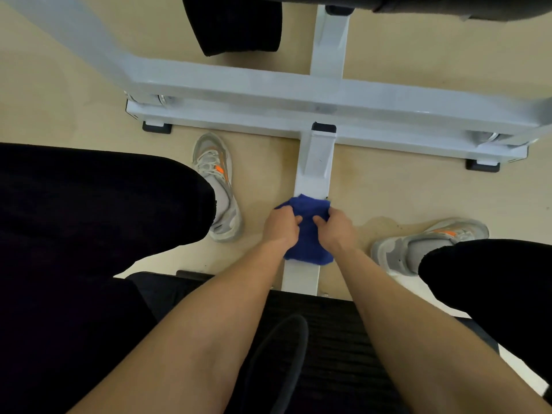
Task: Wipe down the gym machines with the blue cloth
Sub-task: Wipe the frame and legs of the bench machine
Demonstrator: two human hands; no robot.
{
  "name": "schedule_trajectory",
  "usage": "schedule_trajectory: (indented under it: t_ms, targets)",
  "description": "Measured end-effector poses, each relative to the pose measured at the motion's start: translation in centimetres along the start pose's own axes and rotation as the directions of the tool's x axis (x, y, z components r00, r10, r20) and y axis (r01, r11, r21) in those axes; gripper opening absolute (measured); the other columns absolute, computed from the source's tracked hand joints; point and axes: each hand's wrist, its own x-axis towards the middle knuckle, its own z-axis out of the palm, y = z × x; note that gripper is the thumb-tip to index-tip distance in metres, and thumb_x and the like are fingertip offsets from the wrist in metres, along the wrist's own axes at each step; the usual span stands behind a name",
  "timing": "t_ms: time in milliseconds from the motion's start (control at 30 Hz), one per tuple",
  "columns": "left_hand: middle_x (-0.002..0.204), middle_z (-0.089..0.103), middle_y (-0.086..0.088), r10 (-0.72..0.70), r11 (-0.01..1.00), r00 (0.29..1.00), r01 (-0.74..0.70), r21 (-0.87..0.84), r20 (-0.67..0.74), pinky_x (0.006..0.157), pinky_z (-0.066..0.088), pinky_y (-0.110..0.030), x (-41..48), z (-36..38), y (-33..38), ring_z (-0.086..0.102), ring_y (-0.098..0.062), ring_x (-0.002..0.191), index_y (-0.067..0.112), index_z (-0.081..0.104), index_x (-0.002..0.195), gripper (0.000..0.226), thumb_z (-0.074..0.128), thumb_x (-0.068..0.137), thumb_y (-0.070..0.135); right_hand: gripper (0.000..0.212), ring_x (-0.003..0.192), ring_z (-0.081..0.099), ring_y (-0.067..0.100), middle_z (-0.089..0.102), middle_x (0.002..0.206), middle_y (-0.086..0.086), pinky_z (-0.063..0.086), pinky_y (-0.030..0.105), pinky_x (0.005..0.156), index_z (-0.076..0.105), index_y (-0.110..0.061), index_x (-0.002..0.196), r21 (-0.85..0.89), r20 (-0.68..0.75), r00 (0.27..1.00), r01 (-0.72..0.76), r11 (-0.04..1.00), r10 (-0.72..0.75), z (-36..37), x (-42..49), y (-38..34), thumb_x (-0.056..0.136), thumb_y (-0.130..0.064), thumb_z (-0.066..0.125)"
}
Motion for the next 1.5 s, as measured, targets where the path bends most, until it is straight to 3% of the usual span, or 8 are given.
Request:
schedule_trajectory:
  t_ms: [300,500,667,800,933,1033,1200,1500]
  targets:
    - [0.105,0.065,-0.011,0.094,0.992,0.987,-0.104,-0.075,-0.133,0.08,0.047,-0.035,7.3,-3.2,3.1,0.061,-0.027,0.096,0.008,0.06,0.113,0.02,0.048,0.098,0.016,0.024,0.084,0.056,0.019,0.064,0.1,0.002,0.038,0.028,0.074,0.059,-0.012,0.121,0.112,-0.116,0.989,0.108,0.988,-0.095,-2.8,5.4,-4.0,0.102,-0.021,0.047]
    - [0.097,0.069,-0.01,0.048,0.993,0.982,-0.067,-0.099,-0.183,0.076,0.047,-0.034,4.5,-2.2,1.2,0.064,-0.028,0.091,0.011,0.067,0.103,0.022,0.051,0.098,0.025,0.025,0.072,0.052,0.018,0.067,0.098,0.01,0.04,0.03,0.069,0.06,-0.008,0.11,-0.101,-0.188,0.982,-0.044,0.994,0.024,-1.5,1.9,-3.9,0.1,-0.031,0.053]
    - [0.086,0.068,-0.003,0.02,0.963,0.975,-0.078,-0.257,-0.219,0.066,0.045,-0.032,1.9,-2.9,0.5,0.06,-0.023,0.078,0.02,0.064,0.088,0.018,0.051,0.095,0.03,0.014,0.08,0.058,0.019,0.062,0.088,-0.003,0.039,0.025,0.064,0.063,-0.019,0.106,-0.059,-0.254,0.958,0.119,0.991,-0.13,-1.7,-1.2,-4.4,0.097,-0.025,0.055]
    - [0.104,0.07,-0.009,0.036,0.835,0.999,-0.019,-0.549,0.02,0.081,0.055,-0.041,2.0,-4.6,1.2,0.065,-0.031,0.092,0.02,0.065,0.111,0.031,0.041,0.1,0.036,0.027,0.073,0.062,0.019,0.068,0.077,0.007,0.047,0.026,0.063,0.069,-0.02,0.094,0.167,-0.09,0.961,0.275,0.947,-0.263,-1.9,-1.6,-7.3,0.095,-0.009,0.043]
    - [0.087,0.069,0.003,0.021,0.635,1.0,-0.014,-0.772,-0.001,0.078,0.057,-0.039,3.4,-6.3,0.9,0.067,-0.024,0.086,0.029,0.064,0.105,0.012,0.059,0.095,0.023,0.05,0.077,0.06,0.019,0.068,0.088,0.008,0.051,0.032,0.069,0.068,-0.024,0.101,0.429,0.08,0.96,0.21,0.878,-0.269,-3.5,-2.2,-9.5,0.087,0.011,0.035]
    - [0.077,0.062,0.004,-0.08,0.649,0.985,-0.064,-0.758,-0.152,0.069,0.048,-0.029,5.1,-7.5,1.5,0.06,-0.02,0.078,0.021,0.064,0.091,0.006,0.06,0.094,0.018,0.041,0.092,0.067,0.02,0.072,0.102,-0.001,0.056,0.035,0.081,0.064,-0.03,0.096,0.41,-0.03,0.979,0.197,0.891,-0.203,-3.9,-1.1,-10.0,0.087,0.003,0.043]
    - [0.076,0.059,0.009,0.064,0.595,0.98,-0.189,-0.781,-0.189,0.055,0.035,-0.014,6.3,-8.2,6.2,0.057,-0.009,0.07,0.021,0.063,0.123,0.028,0.048,0.099,0.025,0.029,0.089,0.07,0.02,0.074,0.096,0.001,0.056,0.044,0.086,0.067,-0.026,0.097,0.291,-0.185,0.98,0.129,0.948,-0.077,-4.2,0.4,-7.8,0.085,-0.012,0.045]
    - [0.1,0.068,-0.011,-0.003,0.871,0.966,-0.125,-0.475,-0.259,0.075,0.049,-0.038,4.0,-1.7,2.4,0.061,-0.034,0.084,0.021,0.055,0.134,0.036,0.045,0.099,0.02,0.029,0.078,0.067,0.019,0.071,0.092,0.005,0.053,0.026,0.065,0.064,-0.011,0.11,0.33,-0.12,0.993,0.052,0.943,-0.012,-3.1,1.7,-6.2,0.092,-0.003,0.042]
